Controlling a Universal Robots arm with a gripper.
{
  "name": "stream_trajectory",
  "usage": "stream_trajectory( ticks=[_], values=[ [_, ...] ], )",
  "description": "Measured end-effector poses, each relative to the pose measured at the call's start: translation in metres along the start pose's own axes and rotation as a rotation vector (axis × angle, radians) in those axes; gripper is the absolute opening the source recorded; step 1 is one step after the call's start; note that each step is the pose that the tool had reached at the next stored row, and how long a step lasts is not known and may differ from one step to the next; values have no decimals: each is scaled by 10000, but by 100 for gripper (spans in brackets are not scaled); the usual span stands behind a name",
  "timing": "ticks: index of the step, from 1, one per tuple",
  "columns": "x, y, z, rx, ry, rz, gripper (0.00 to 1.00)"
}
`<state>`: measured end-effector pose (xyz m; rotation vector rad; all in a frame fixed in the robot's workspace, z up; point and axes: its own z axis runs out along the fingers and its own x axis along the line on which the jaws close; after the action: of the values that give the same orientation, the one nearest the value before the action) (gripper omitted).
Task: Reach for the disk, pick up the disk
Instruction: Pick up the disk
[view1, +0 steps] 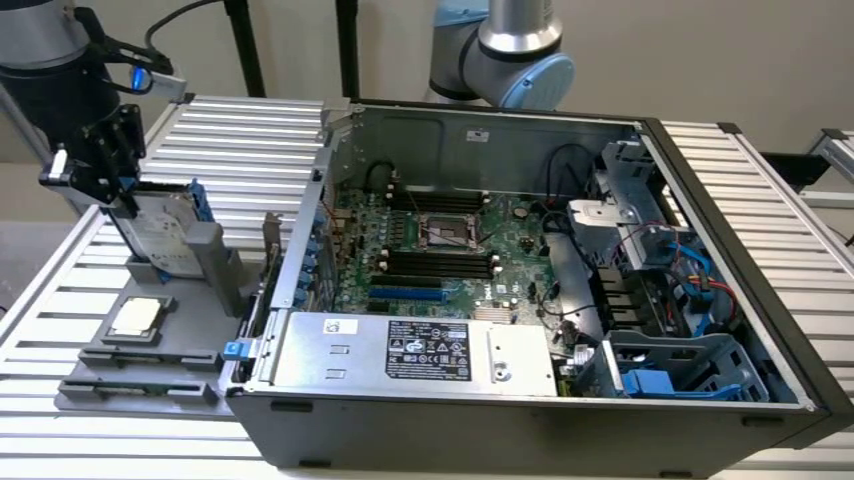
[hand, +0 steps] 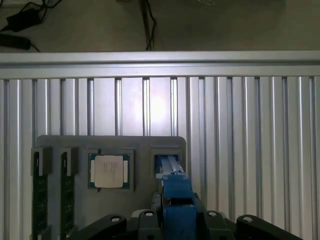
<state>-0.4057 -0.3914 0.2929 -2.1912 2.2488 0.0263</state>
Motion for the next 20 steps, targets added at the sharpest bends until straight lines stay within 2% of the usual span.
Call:
stream_trajectory(
  ticks=[20],
  values=[
    [24, 7, 0, 14, -10, 24, 33]
  ],
)
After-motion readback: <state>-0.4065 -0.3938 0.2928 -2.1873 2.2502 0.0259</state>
